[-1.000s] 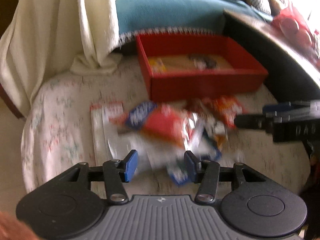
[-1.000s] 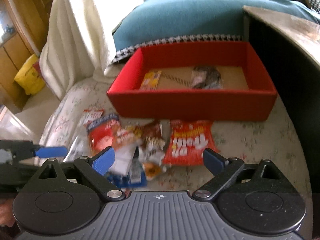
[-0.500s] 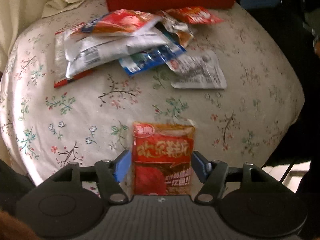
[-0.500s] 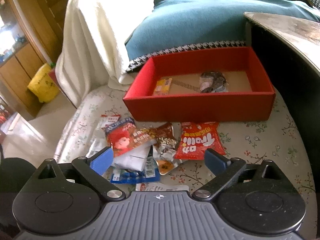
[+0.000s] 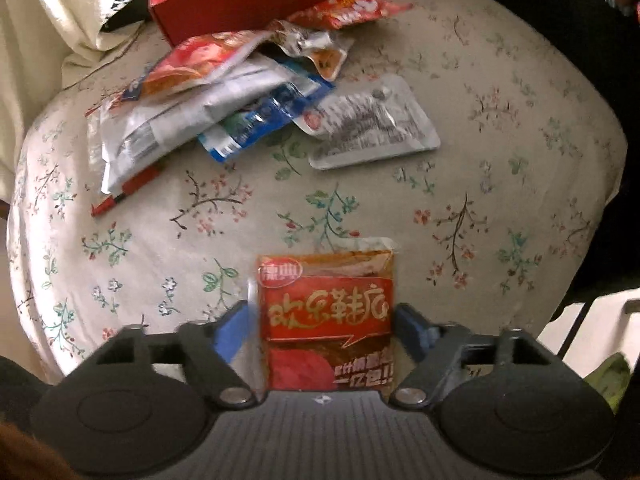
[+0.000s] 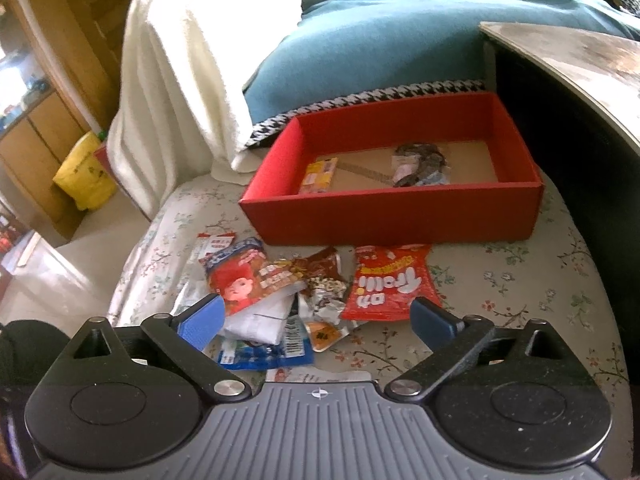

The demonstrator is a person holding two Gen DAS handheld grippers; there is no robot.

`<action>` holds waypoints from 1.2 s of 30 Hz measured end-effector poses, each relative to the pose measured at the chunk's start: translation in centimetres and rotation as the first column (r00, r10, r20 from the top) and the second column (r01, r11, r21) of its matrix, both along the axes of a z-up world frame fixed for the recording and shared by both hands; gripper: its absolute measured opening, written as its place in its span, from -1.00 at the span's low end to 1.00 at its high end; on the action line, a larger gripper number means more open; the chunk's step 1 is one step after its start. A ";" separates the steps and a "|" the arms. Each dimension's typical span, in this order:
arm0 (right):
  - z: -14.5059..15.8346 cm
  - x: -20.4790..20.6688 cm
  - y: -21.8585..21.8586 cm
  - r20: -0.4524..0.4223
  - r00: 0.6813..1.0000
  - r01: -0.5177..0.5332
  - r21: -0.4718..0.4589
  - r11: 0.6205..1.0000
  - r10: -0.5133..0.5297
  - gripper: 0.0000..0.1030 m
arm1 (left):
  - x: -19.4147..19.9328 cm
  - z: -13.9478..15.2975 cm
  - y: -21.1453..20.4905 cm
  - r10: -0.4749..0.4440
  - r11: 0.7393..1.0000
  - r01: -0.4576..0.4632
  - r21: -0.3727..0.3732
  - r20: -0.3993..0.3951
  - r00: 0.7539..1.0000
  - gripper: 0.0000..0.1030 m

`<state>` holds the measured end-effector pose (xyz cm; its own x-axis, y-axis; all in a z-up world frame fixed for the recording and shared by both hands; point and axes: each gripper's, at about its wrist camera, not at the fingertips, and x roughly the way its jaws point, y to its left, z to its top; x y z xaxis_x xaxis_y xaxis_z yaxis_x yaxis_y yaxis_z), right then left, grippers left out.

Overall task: Organize snacks
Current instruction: 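Grasp the red spicy-strip packet with left gripper while right gripper approaches the blue-labelled packet, then grasp and lift the blue-labelled bean snack packet with right gripper while left holds the red packet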

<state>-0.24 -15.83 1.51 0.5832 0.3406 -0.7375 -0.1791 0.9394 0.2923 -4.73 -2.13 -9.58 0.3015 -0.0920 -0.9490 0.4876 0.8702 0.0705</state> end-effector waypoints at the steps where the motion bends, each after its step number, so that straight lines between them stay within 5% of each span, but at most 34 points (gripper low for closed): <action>1: -0.2 0.1 -0.1 -0.005 1.000 0.005 -0.002 1.000 -0.005 0.95 | 0.1 0.2 0.3 0.013 1.000 -0.013 -0.012 0.003 1.000 0.18; 9: -1.6 0.9 0.9 -0.052 0.999 -0.019 -0.037 0.999 0.017 0.94 | 2.2 2.2 3.6 0.161 0.982 -0.157 -0.108 0.029 0.987 0.16; 13: -0.9 2.1 3.7 -0.012 0.990 -0.140 -0.091 0.986 0.139 0.95 | 2.8 2.9 4.8 0.196 0.968 -0.191 -0.163 0.014 0.981 0.16; 19: -1.6 6.7 10.0 -0.067 0.920 -0.392 -0.191 0.900 0.386 0.95 | 2.9 3.2 6.0 0.225 0.947 -0.227 -0.226 -0.033 0.974 0.16; 26: -4.8 11.6 14.7 -0.199 0.858 -0.504 -0.156 0.849 0.473 0.94 | 3.8 3.1 7.0 0.256 0.918 -0.268 -0.291 -0.080 0.963 0.16; 31: -7.8 12.8 14.6 -0.277 0.859 -0.474 -0.116 0.873 0.429 0.69 | 4.2 2.9 7.1 0.252 0.923 -0.264 -0.281 -0.076 0.965 0.17; 36: -6.8 11.5 12.6 -0.289 0.867 -0.443 -0.071 0.893 0.407 0.32 | 4.4 2.9 7.2 0.260 0.920 -0.272 -0.282 -0.082 0.962 0.17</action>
